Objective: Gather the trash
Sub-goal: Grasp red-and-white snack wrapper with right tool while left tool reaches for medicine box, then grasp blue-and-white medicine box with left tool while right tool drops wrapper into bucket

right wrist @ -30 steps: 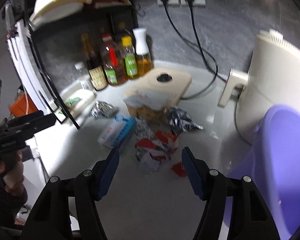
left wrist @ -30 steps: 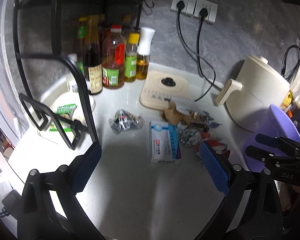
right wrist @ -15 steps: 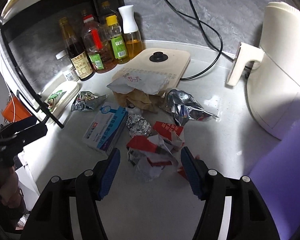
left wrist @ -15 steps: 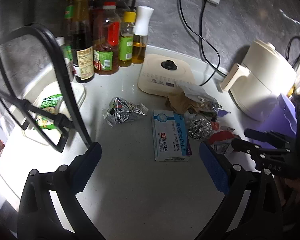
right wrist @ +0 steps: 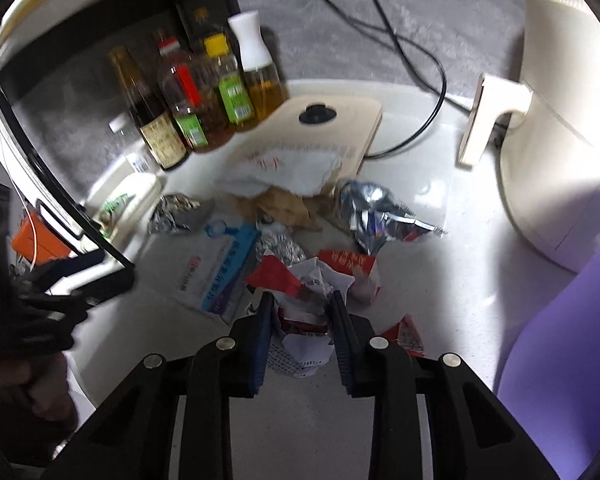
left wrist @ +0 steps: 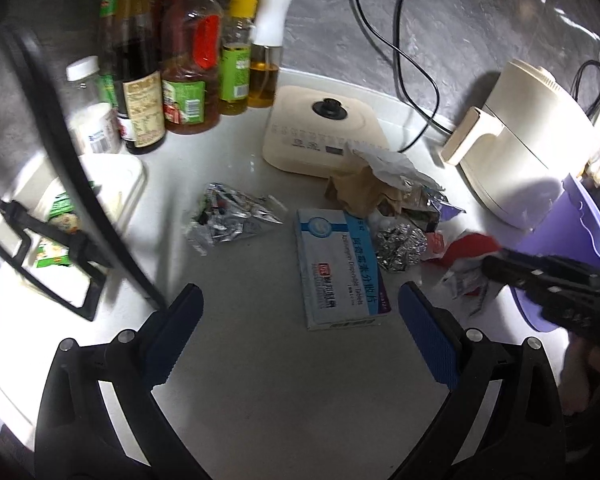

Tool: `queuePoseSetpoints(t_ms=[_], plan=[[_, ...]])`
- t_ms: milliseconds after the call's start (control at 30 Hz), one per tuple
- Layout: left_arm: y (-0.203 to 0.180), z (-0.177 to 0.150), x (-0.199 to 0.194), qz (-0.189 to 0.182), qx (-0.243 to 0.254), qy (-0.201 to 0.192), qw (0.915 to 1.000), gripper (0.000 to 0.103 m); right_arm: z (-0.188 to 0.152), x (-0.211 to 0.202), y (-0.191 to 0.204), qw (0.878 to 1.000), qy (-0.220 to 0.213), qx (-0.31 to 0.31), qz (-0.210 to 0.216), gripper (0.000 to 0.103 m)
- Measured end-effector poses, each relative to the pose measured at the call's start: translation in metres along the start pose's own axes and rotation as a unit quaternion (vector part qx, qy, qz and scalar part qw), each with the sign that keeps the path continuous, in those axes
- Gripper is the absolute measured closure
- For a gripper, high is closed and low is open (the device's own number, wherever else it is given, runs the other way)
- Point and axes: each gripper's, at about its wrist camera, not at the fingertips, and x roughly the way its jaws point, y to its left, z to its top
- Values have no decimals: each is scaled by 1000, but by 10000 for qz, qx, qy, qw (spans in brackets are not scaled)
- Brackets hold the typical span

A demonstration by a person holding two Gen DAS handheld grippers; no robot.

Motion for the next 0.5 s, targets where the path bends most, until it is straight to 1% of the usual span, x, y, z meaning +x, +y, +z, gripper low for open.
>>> queuePoseSetpoints(t_ms=[100,200,400,500], plan=[[-9,0,11,-82,125,77,9999,6,3,-18,-1,9998,-207,21,-79,75],[-17,-1,22,-102,198,167,9996,6,4,-34,-3,9993,-326,44,-193,75],[-33,-2,47,5,394,354,9986,6,0,-55,-8,9982,-434,113,-388,75],[-41,-5,62,197,527,468,9973,6,-6,-63,-11,9978,-452,125,-475,75]])
